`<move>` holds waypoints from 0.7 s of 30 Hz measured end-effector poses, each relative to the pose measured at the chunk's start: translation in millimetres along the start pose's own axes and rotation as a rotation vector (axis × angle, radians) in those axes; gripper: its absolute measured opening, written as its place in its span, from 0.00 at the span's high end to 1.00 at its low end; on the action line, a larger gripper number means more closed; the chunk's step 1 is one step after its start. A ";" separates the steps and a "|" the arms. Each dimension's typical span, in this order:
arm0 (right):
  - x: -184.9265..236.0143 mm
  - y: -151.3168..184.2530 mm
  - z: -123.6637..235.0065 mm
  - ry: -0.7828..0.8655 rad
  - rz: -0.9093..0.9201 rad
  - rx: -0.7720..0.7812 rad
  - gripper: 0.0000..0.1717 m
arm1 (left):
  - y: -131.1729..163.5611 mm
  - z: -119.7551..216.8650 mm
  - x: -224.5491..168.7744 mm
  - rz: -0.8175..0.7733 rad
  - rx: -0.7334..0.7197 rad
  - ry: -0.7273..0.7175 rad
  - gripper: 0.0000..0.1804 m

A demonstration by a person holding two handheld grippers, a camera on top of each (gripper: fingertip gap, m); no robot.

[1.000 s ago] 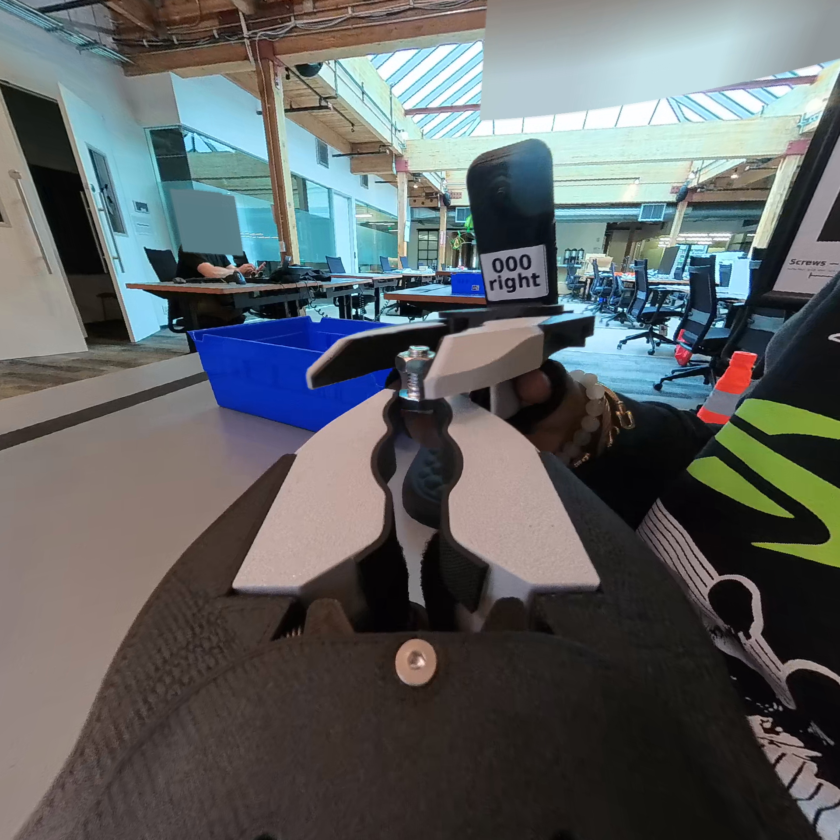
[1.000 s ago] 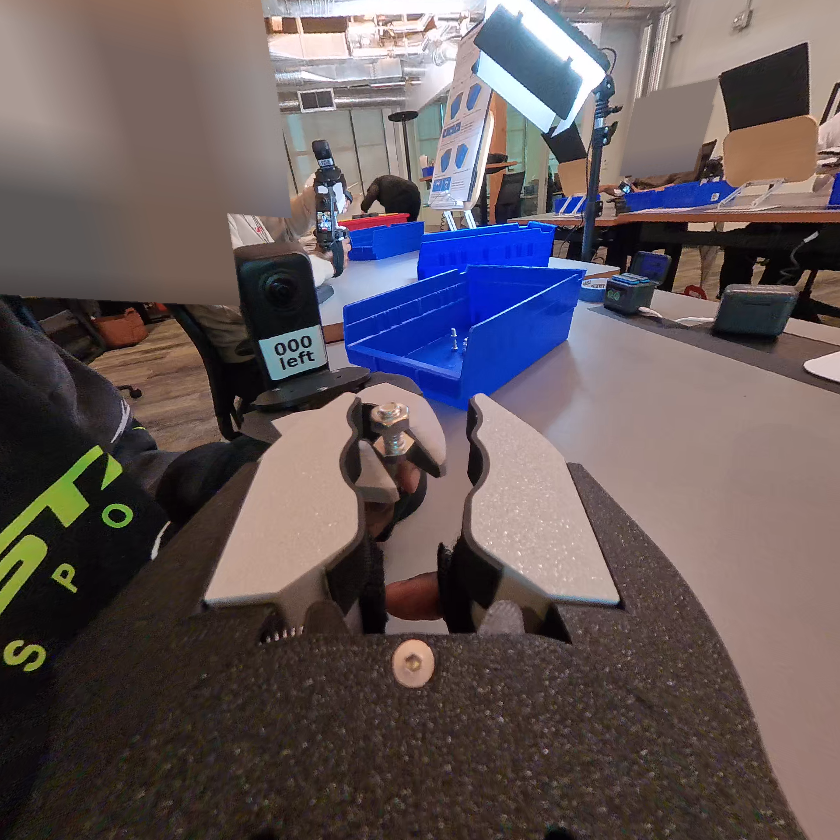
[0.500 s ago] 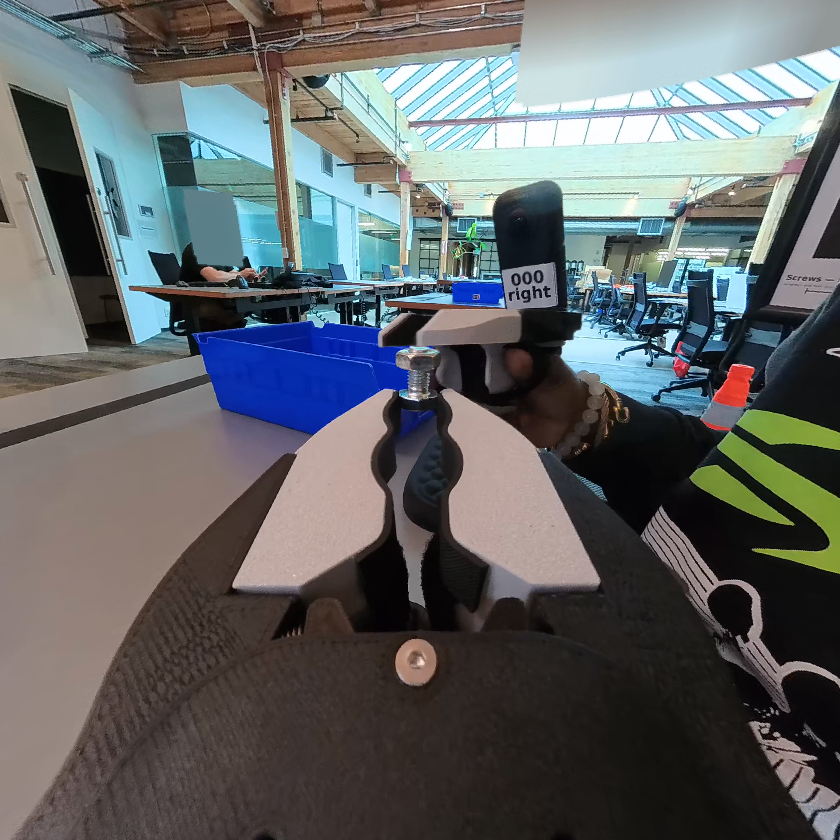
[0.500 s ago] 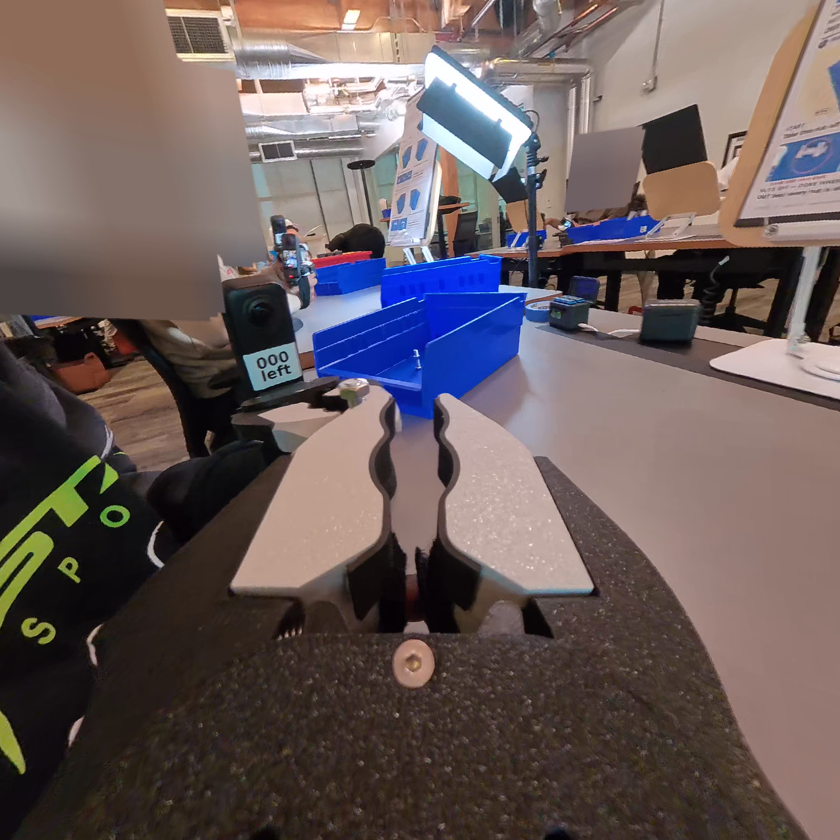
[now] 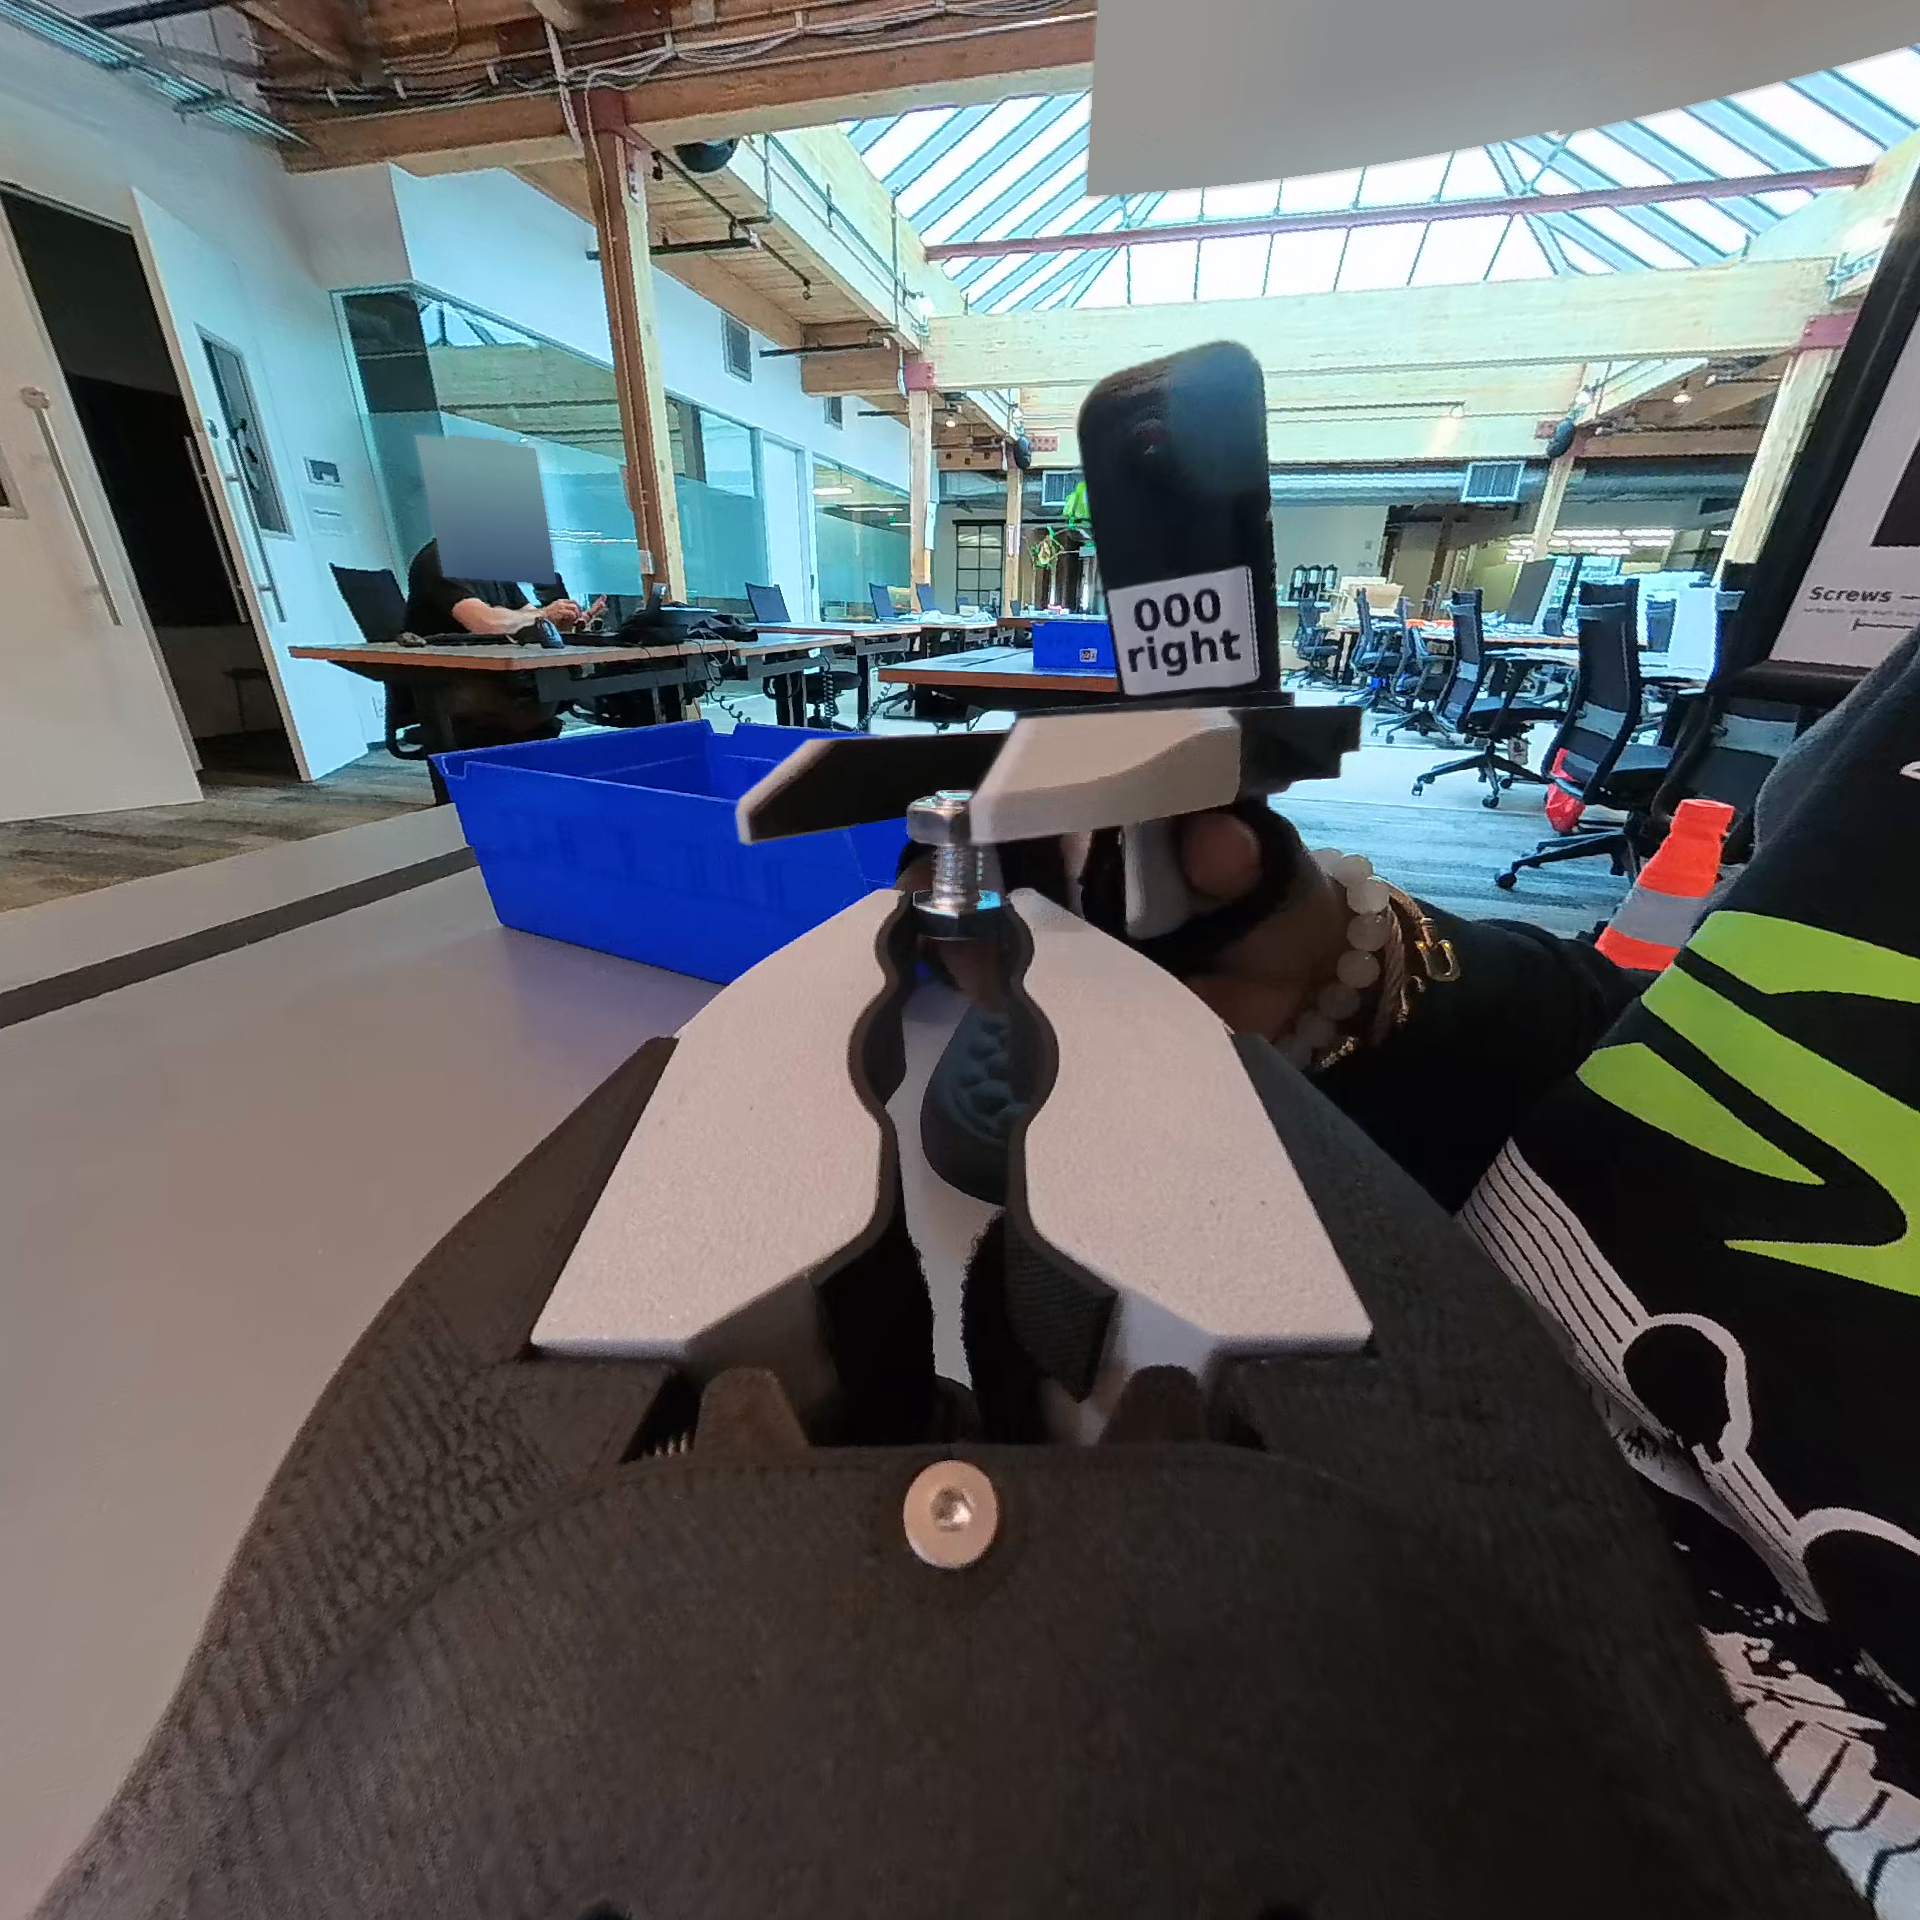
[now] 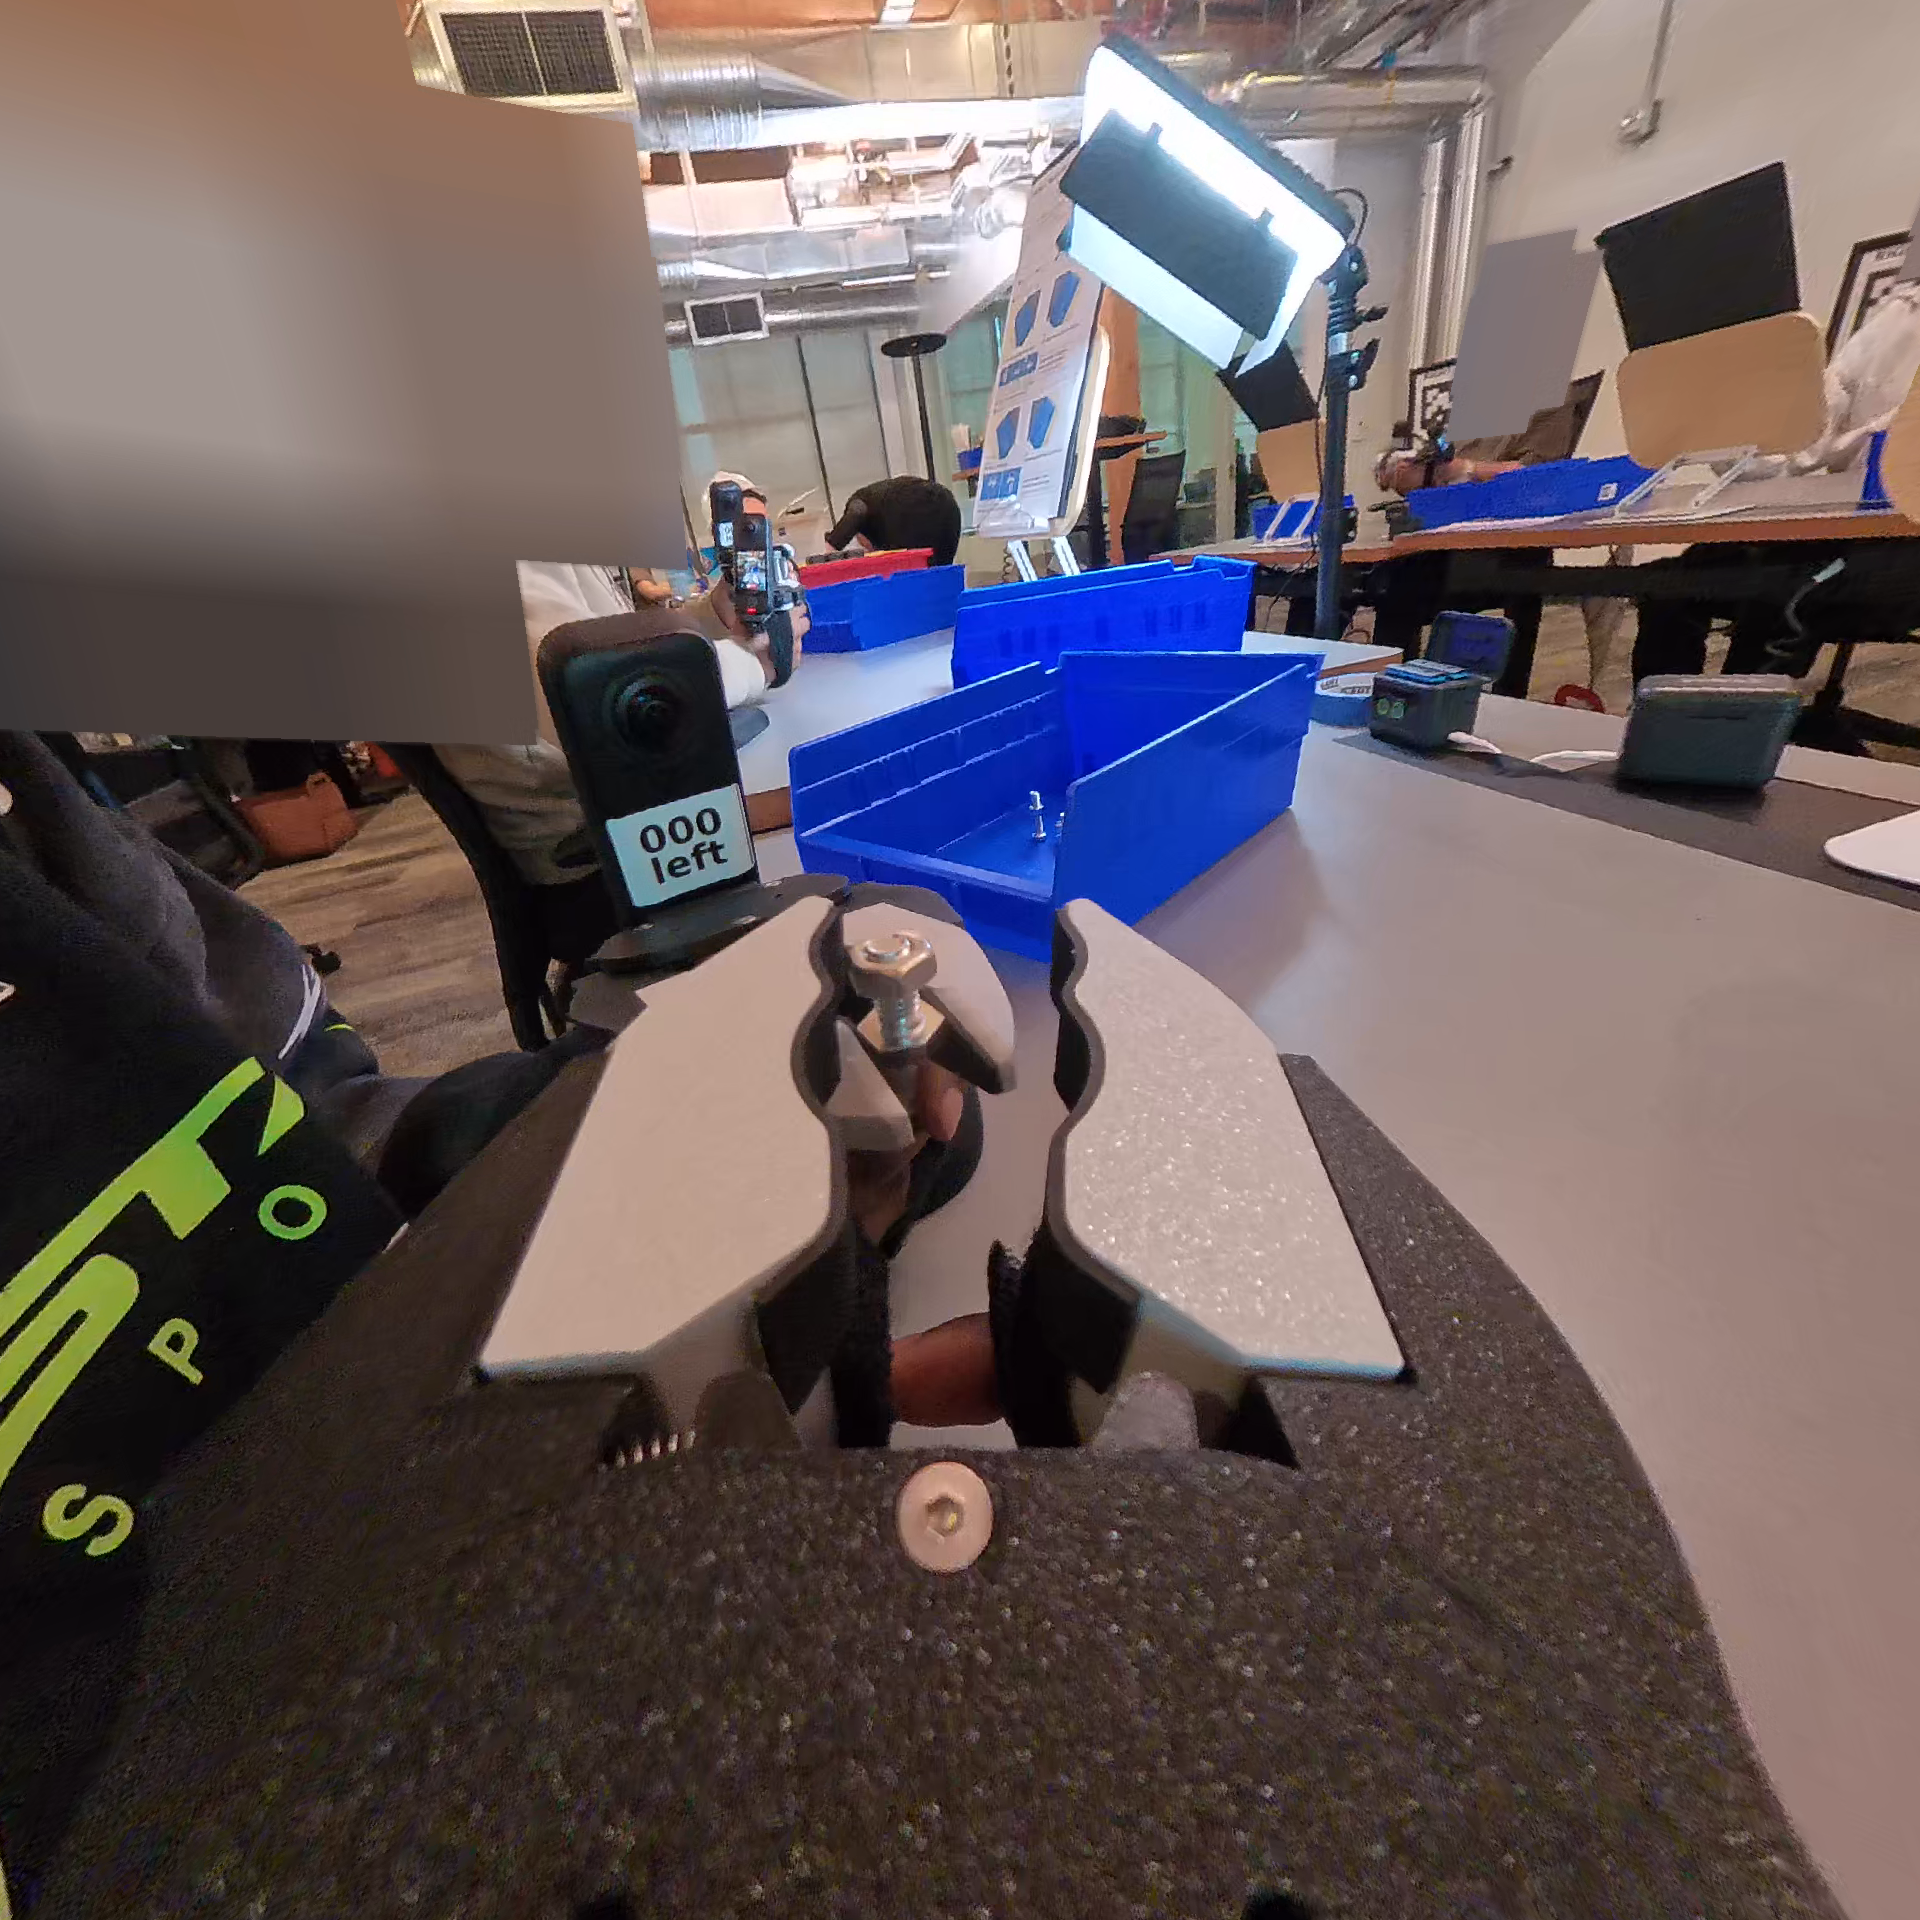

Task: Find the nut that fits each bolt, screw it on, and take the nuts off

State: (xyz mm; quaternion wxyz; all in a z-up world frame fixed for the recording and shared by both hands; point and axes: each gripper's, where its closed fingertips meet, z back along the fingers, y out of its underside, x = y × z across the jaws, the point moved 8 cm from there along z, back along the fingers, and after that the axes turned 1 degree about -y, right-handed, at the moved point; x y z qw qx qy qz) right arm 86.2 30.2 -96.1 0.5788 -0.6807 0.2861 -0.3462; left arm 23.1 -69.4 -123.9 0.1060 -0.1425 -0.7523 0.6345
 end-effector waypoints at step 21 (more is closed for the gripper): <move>4.4 -2.8 -1.2 -0.030 0.028 0.015 0.76 | 0.3 -0.1 0.5 0.002 0.001 -0.003 0.92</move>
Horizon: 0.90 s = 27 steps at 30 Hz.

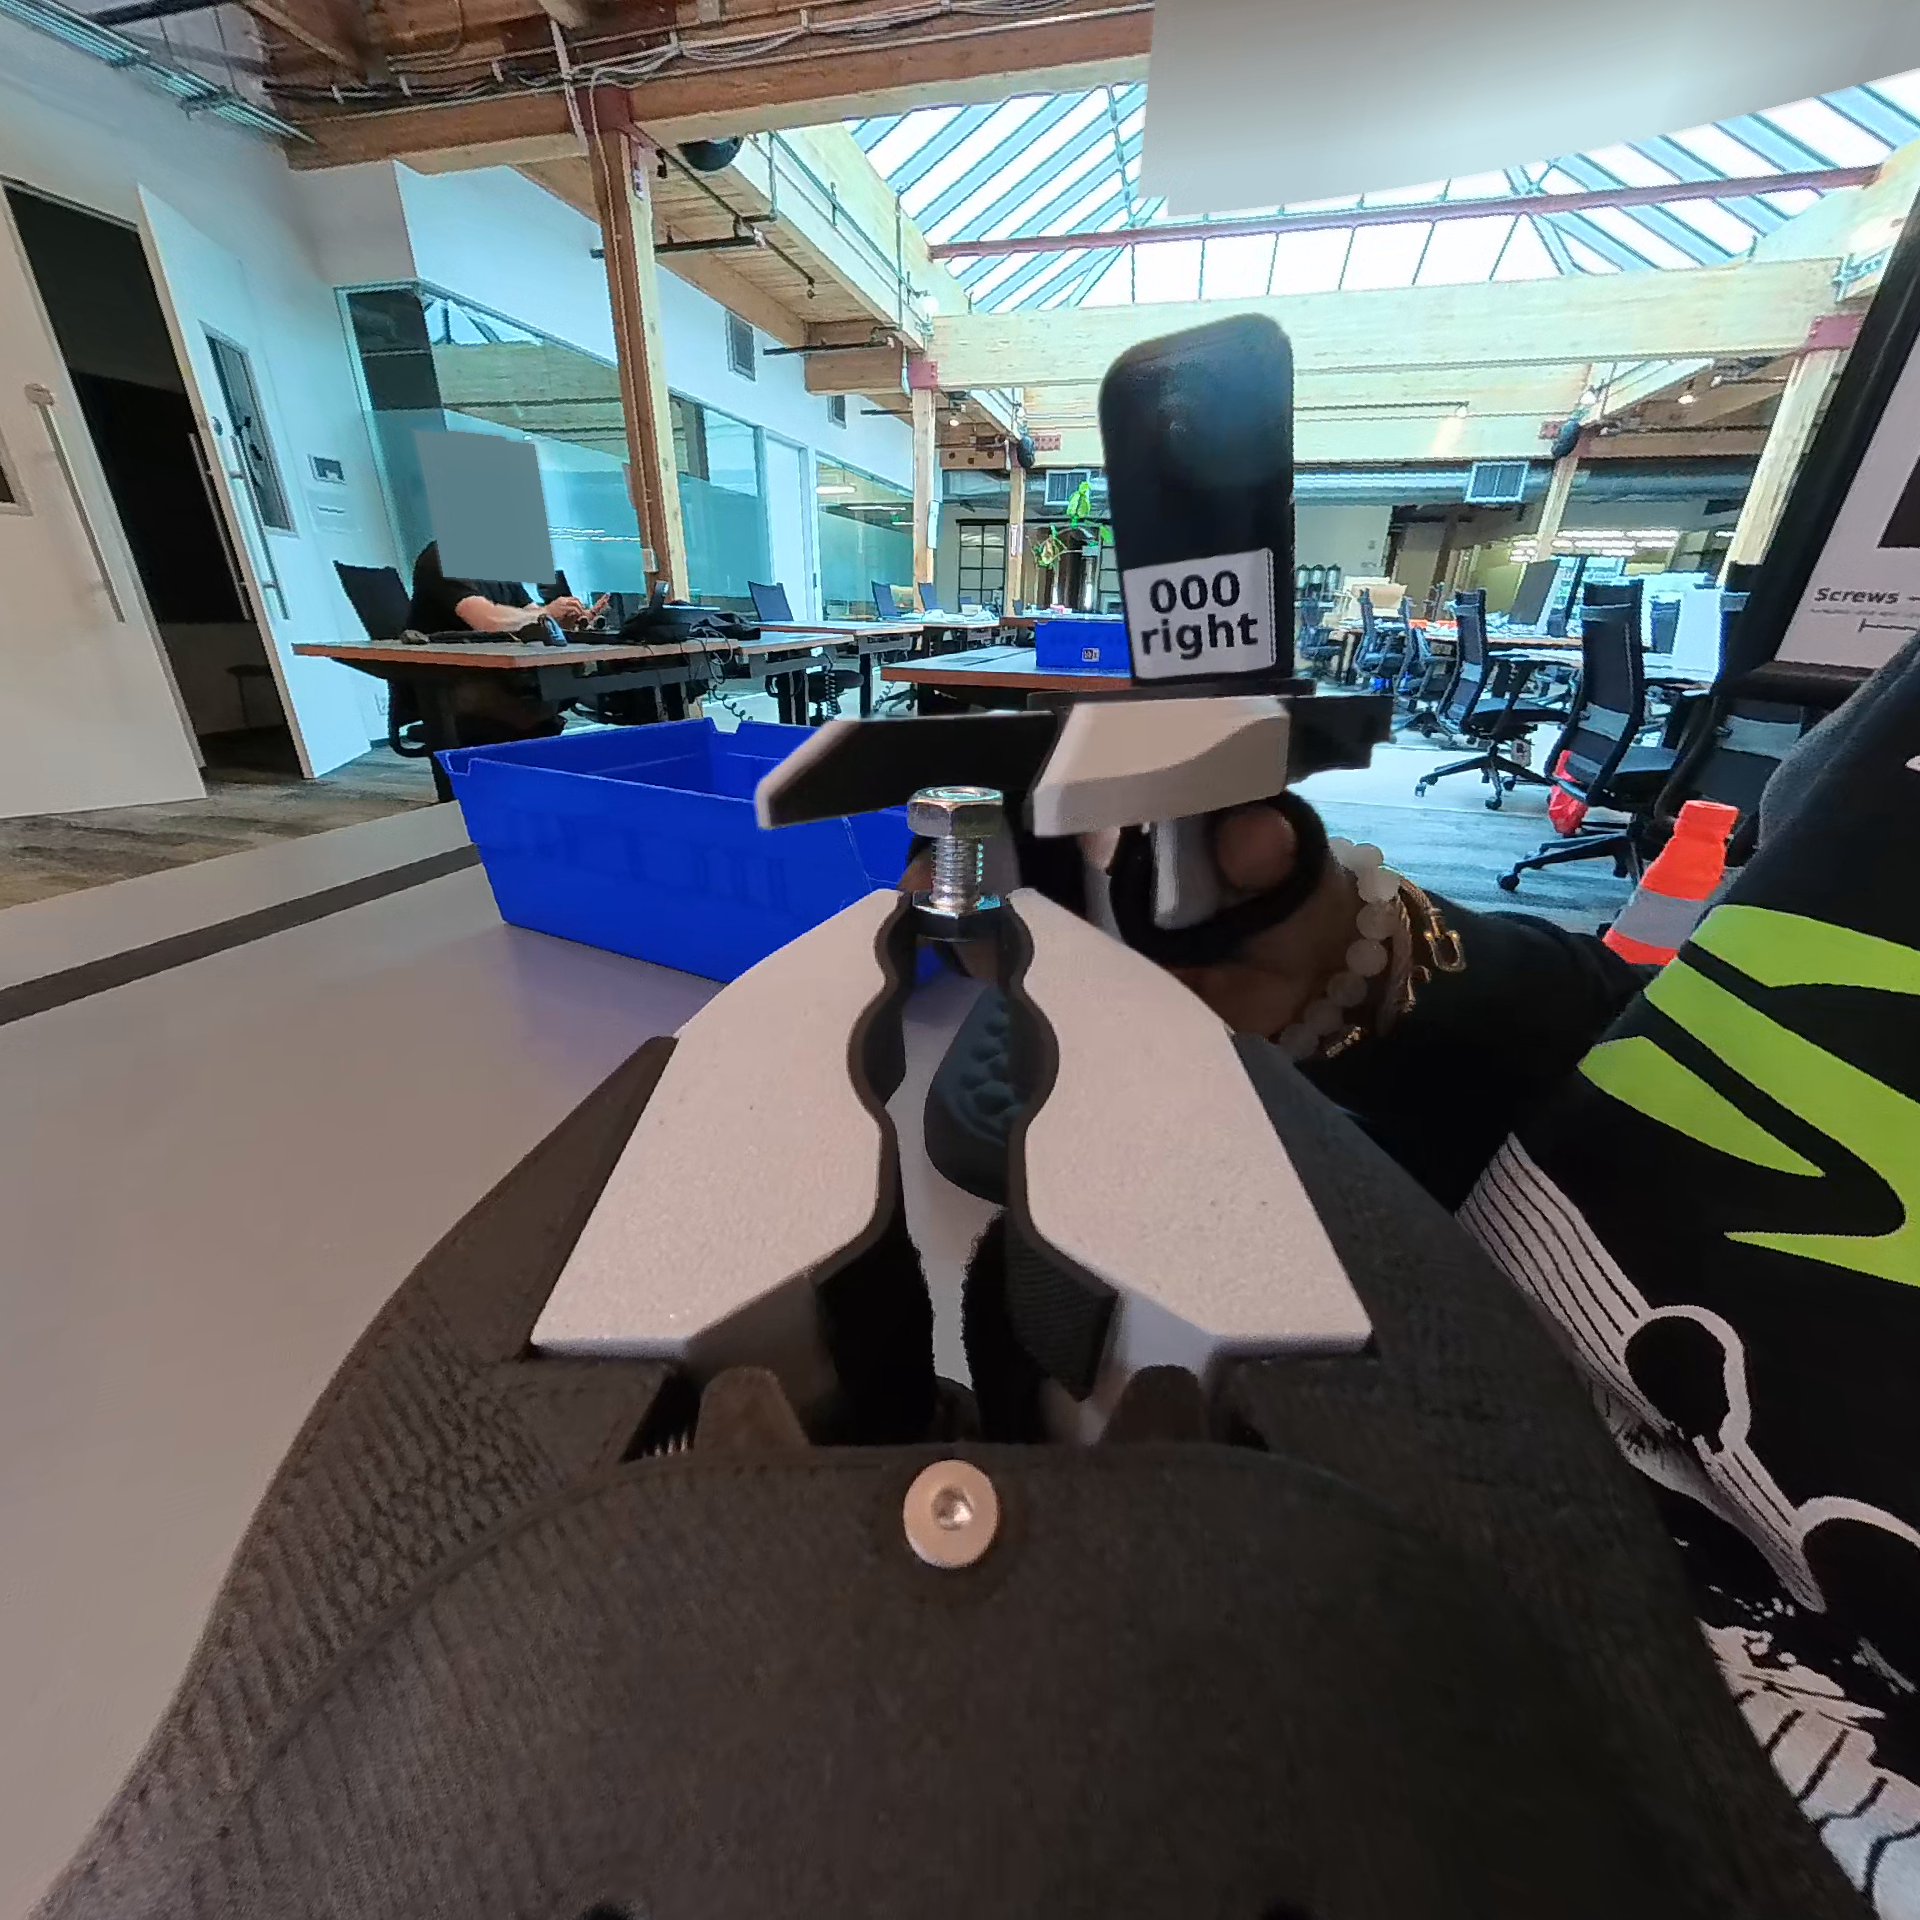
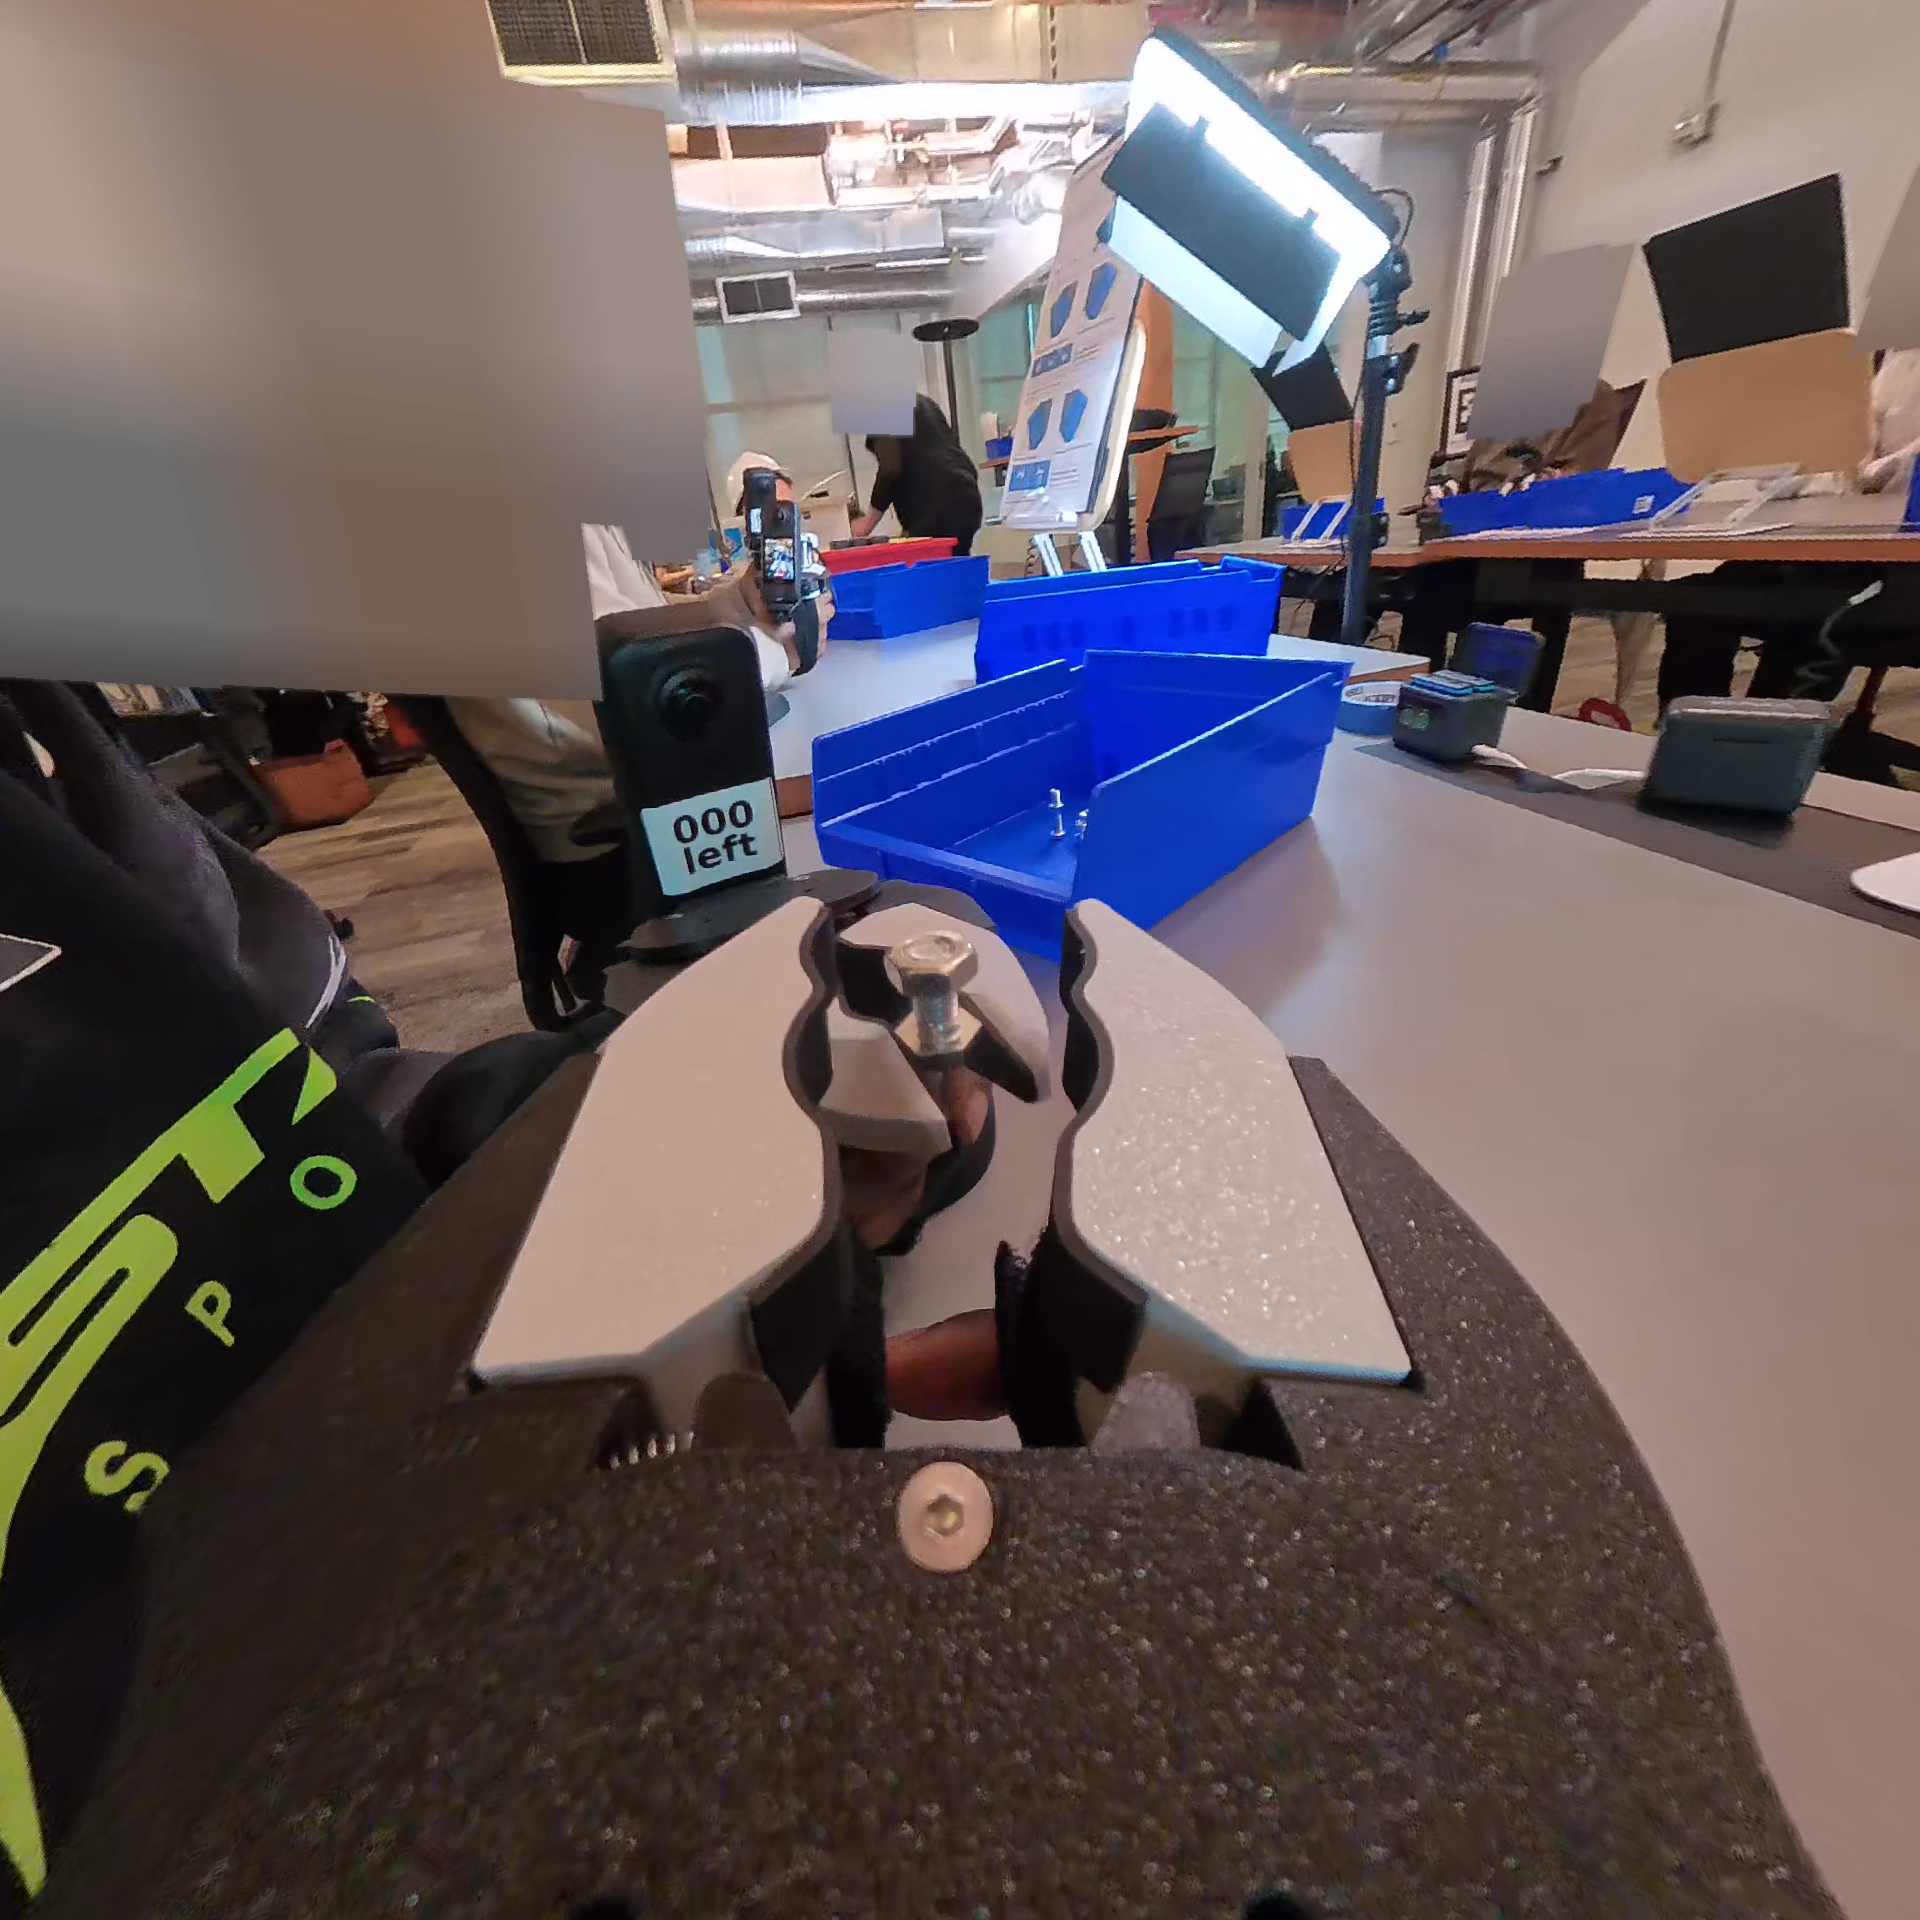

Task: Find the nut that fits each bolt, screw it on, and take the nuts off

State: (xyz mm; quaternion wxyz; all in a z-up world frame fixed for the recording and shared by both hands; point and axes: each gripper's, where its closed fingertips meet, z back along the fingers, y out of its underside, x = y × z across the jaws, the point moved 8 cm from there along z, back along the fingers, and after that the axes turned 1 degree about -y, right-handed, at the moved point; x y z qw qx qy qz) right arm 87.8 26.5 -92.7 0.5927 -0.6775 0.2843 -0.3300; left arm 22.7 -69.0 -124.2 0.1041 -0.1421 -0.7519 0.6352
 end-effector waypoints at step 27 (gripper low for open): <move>-1.7 -2.1 12.5 0.000 0.010 -0.010 0.77 | 0.0 0.1 0.1 0.003 -0.002 0.005 0.92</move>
